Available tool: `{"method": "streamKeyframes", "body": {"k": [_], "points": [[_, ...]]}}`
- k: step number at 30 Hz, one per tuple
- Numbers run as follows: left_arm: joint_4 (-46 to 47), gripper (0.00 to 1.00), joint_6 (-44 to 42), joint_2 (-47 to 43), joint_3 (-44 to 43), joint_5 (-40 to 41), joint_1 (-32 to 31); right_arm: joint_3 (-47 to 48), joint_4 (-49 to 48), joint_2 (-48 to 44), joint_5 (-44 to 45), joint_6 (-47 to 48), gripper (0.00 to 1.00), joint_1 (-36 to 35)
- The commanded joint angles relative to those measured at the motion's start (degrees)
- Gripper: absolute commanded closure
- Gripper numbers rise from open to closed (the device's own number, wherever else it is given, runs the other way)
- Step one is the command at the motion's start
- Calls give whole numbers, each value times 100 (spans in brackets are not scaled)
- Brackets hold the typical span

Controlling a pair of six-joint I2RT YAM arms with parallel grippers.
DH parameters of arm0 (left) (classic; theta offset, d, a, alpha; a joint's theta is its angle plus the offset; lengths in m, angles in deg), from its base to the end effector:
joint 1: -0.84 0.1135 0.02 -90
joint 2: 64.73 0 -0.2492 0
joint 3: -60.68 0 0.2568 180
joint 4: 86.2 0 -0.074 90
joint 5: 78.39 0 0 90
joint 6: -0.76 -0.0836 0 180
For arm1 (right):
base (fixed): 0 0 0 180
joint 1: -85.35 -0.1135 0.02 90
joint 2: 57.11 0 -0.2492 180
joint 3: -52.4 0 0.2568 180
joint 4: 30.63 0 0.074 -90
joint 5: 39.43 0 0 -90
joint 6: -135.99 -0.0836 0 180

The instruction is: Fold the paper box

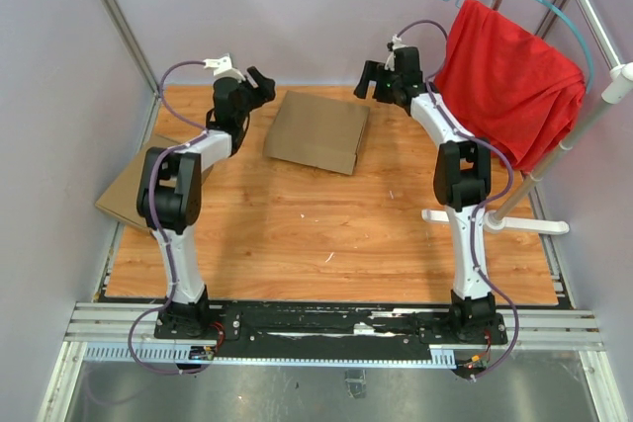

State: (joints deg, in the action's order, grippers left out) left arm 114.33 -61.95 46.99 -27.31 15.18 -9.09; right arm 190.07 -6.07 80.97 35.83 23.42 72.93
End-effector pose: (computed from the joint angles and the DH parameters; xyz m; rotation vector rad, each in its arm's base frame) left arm 0.4978 -0.0819 0.2329 -0.2961 1.6184 -0.4477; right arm 0.5839 0.1504 0.2128 0.0129 2.0509 0.6438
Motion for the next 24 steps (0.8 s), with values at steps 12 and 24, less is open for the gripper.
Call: {"method": "streamKeyframes", "body": {"k": [12,24], "points": [[-320,30,347,1113,-614,-1785,72,-993,660,-528,-641,-450,2,8],[168,34,756,1242,-93,-2417,71,-1719,423,-803,-842,-452,0,-232]]}}
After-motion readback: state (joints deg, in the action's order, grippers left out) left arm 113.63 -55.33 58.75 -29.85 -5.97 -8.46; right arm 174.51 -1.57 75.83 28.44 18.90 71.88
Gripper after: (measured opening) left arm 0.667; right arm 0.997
